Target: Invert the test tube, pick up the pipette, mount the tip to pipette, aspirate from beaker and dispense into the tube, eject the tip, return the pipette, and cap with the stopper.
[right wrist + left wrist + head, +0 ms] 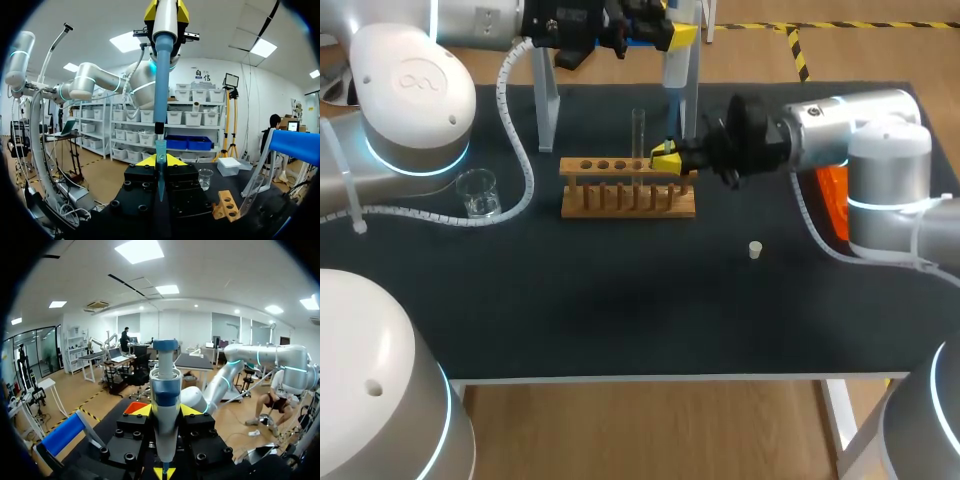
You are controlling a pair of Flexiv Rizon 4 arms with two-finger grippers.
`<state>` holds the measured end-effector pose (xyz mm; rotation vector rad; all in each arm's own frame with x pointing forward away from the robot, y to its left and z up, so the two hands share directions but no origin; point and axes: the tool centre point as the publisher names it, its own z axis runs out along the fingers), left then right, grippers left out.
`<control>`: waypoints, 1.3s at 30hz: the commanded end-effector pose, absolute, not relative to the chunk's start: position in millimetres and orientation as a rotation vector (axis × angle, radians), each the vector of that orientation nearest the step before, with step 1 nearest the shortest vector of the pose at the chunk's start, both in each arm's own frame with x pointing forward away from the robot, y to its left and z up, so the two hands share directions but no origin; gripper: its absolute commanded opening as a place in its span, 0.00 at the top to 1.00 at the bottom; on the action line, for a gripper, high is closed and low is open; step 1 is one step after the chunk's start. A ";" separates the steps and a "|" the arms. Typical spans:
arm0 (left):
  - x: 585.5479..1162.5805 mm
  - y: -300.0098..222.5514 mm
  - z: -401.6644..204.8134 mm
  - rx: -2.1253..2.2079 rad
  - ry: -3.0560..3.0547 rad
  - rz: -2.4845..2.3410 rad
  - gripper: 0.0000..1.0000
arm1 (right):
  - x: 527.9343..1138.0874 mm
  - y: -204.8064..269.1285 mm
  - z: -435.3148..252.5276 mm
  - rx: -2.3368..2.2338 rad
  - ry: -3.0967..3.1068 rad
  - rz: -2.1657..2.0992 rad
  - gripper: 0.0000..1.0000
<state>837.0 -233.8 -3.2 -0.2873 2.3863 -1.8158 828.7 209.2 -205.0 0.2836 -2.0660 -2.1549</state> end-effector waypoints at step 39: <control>837.2 -232.5 -3.2 -0.284 2.387 -1.817 1.00 | 823.8 206.0 -202.5 0.231 -2.024 -2.145 1.00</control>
